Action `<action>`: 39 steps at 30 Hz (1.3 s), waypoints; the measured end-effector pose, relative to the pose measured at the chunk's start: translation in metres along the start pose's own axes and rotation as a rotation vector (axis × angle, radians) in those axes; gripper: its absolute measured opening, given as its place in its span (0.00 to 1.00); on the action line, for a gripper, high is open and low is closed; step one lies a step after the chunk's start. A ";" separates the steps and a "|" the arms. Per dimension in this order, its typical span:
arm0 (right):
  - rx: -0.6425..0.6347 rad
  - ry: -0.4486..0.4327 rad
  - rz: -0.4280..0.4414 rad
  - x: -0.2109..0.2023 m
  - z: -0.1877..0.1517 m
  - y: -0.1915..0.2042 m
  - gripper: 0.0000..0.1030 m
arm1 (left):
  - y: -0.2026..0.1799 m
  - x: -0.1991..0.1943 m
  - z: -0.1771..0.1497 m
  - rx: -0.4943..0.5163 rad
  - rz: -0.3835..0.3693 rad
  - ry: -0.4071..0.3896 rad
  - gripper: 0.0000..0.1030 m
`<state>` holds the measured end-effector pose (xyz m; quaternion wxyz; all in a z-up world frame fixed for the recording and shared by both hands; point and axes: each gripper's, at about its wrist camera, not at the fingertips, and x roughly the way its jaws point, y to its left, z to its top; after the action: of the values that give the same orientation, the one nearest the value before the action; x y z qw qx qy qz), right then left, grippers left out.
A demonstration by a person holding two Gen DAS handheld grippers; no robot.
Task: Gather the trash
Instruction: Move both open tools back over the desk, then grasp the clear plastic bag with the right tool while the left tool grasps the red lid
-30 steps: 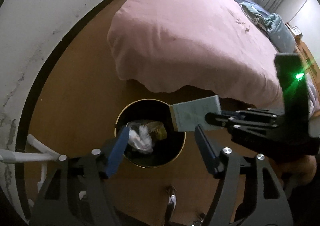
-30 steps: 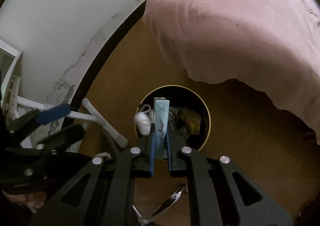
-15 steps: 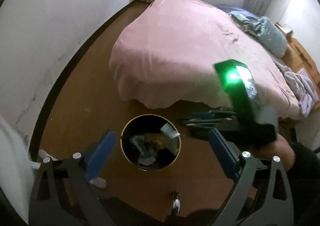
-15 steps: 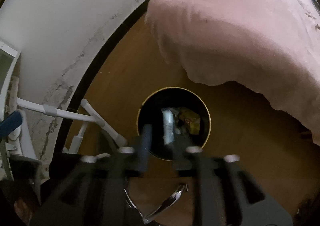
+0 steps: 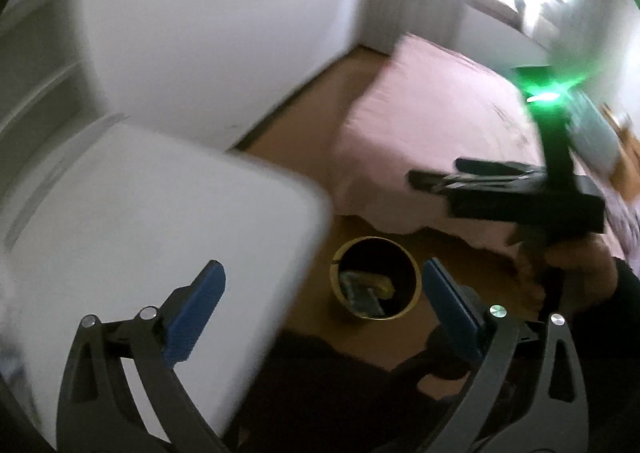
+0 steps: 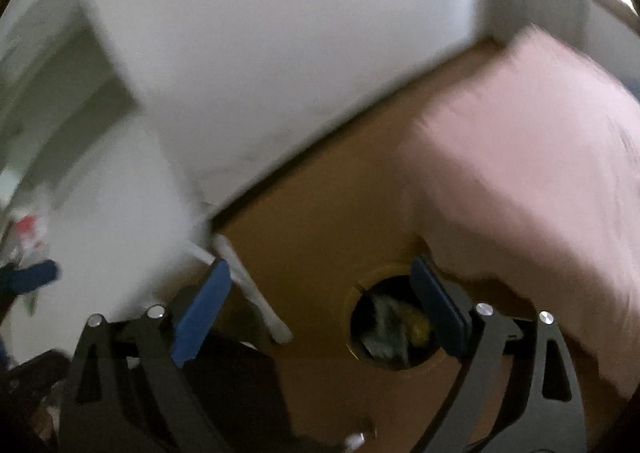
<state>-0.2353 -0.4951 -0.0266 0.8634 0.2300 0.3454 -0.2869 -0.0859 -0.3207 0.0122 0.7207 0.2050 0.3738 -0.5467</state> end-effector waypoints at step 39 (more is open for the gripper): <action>-0.427 0.370 0.593 0.166 0.037 0.415 0.16 | 0.316 -0.135 -0.112 -0.584 0.472 -0.035 0.93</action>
<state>0.1528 -0.2703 -0.0407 0.8604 0.1828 0.4653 0.0988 0.1597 -0.0553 0.0082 0.8613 0.0621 0.4439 -0.2394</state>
